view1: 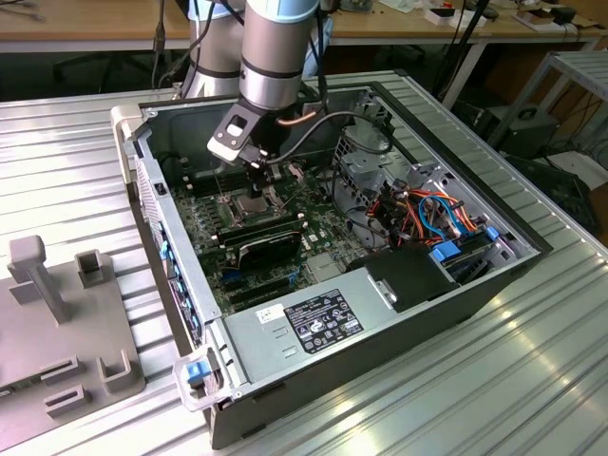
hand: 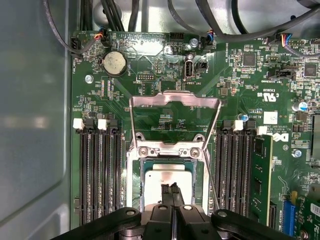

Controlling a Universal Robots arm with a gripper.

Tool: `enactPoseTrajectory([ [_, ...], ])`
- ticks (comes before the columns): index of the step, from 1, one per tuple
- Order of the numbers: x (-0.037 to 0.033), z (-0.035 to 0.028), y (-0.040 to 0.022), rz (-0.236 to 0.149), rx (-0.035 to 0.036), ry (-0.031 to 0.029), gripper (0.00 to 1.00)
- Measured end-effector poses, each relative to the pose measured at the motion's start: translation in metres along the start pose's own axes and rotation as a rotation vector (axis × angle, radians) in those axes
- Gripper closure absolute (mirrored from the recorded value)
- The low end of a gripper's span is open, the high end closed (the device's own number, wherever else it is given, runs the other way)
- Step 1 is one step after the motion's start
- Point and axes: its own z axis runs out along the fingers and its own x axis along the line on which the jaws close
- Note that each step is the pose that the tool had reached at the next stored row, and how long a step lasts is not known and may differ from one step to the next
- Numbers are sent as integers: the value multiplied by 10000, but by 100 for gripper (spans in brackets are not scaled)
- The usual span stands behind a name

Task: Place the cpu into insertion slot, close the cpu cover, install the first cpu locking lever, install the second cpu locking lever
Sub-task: 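Close the cpu cover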

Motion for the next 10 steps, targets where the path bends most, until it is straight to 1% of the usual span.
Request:
enactPoseTrajectory([
  [7, -3, -140, 0, 0, 0, 0, 89],
  [10, -3, -155, 0, -1, -1, 4, 89],
])
